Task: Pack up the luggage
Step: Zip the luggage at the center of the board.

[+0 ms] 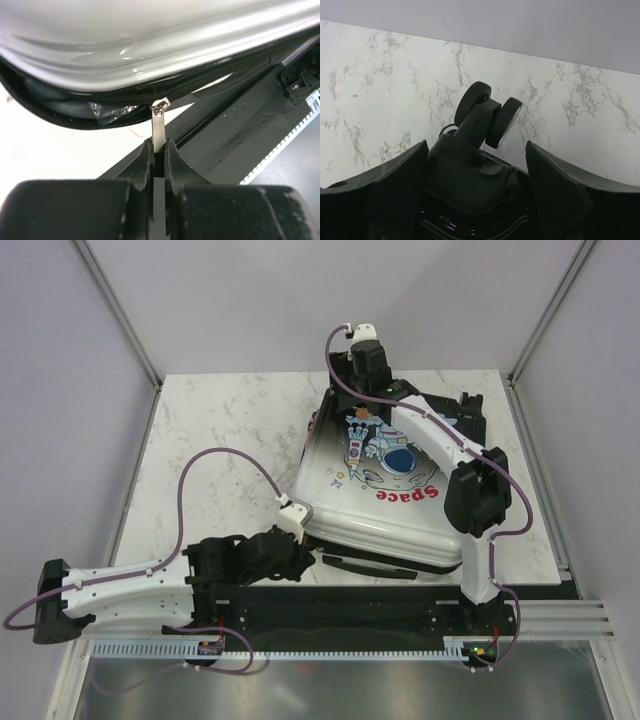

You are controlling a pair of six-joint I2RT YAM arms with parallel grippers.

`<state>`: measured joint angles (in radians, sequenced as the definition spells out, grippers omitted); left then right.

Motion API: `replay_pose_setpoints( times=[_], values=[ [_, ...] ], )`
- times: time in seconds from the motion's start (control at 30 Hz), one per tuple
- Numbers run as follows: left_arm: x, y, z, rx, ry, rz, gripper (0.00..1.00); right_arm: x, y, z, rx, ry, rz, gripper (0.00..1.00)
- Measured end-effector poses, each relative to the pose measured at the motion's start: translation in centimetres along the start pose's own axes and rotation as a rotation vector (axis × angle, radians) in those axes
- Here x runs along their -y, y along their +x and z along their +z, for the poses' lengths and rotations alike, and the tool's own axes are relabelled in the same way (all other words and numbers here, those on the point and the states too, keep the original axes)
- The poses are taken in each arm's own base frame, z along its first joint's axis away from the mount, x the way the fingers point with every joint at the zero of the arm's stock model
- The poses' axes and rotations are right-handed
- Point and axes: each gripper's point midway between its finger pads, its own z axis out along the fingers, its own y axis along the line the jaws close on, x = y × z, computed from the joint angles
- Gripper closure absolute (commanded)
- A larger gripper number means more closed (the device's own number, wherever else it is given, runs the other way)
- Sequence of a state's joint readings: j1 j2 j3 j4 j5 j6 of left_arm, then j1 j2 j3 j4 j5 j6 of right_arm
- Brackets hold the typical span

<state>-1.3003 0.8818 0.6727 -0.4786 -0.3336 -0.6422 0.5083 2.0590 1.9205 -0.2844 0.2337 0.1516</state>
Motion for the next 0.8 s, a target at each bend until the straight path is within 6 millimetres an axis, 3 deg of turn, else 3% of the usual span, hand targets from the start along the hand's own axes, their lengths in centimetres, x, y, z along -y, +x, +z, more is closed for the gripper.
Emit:
replay_pose_setpoints(
  times=[0.27, 0.3, 0.43, 0.53, 0.67, 0.73, 0.8],
  values=[
    [-3.0, 0.7, -2.1, -0.008, -0.078, -0.087, 0.98, 0.6, 0.1, -0.6, -0.009, 0.013, 0.05, 0.07],
    [-3.1, 0.8, -2.2, -0.013, -0.082, -0.088, 0.98, 0.8, 0.0, -0.8, -0.024, 0.007, 0.06, 0.02],
    [-3.2, 1.1, -1.9, -0.026, -0.096, -0.087, 0.98, 3.6, -0.4, -2.3, -0.107, 0.003, 0.094, 0.02],
    [-3.3, 1.1, -1.7, -0.028, -0.107, -0.084, 0.98, 9.3, -0.4, -4.7, -0.177, 0.061, 0.136, 0.02],
    [-3.6, 1.0, -1.6, -0.024, -0.116, -0.1, 0.98, 21.6, -0.5, -10.3, -0.187, 0.222, 0.274, 0.02],
    [-3.7, 0.8, -1.6, -0.017, -0.118, -0.113, 0.98, 26.9, 0.5, -13.4, -0.189, 0.323, 0.338, 0.02],
    [-3.7, 0.7, -1.6, -0.013, -0.117, -0.12, 0.98, 30.3, 1.7, -16.2, -0.198, 0.396, 0.392, 0.02]
  ],
)
